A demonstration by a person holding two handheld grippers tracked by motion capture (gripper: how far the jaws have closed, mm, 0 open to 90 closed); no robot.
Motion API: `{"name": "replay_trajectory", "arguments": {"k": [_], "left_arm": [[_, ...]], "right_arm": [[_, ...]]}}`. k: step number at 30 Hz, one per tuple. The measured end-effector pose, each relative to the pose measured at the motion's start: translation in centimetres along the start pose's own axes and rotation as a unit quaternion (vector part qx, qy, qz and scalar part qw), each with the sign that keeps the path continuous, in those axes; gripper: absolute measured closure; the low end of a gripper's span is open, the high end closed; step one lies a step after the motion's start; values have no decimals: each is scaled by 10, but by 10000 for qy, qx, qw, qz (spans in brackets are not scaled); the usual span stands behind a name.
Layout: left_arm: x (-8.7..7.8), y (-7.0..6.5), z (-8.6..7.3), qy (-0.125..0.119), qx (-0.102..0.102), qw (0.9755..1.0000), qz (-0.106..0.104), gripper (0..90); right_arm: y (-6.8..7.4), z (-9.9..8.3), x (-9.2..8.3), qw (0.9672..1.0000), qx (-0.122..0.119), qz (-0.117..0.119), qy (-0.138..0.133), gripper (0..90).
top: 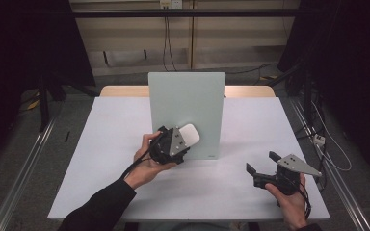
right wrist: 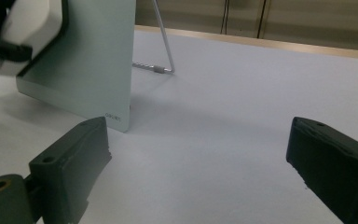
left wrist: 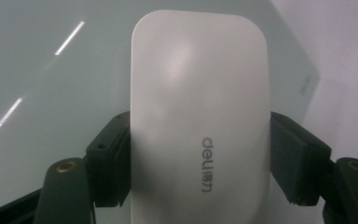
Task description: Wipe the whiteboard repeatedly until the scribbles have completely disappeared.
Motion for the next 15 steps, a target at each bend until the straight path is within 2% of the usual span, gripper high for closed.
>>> {"name": "replay_trajectory", "arguments": {"k": [4,8,11,15], "left_arm": [[-13,25,3,-205,-246,9991,264,303],[-20,38,4,-327,-408,9979,371,303],[-18,33,3,-276,-288,9982,439,303],[-13,22,-1,-168,-189,9993,276,302]], "right_arm": [[1,0,1,10000,-3,9,4,61],[1,0,1,10000,-1,5,10,61],[1,0,1,10000,-1,6,8,61],[1,0,1,10000,-8,9,1,61]]}}
Point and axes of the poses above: each handheld gripper's, and its own axes: x roughly forward along the jaws, z roughly out of its top, y roughly to its left, the point moved 5 cm from there along x, roughly forward along the jaws, and after that the axes turned 2 degrees about -y, right-handed, at the moved point
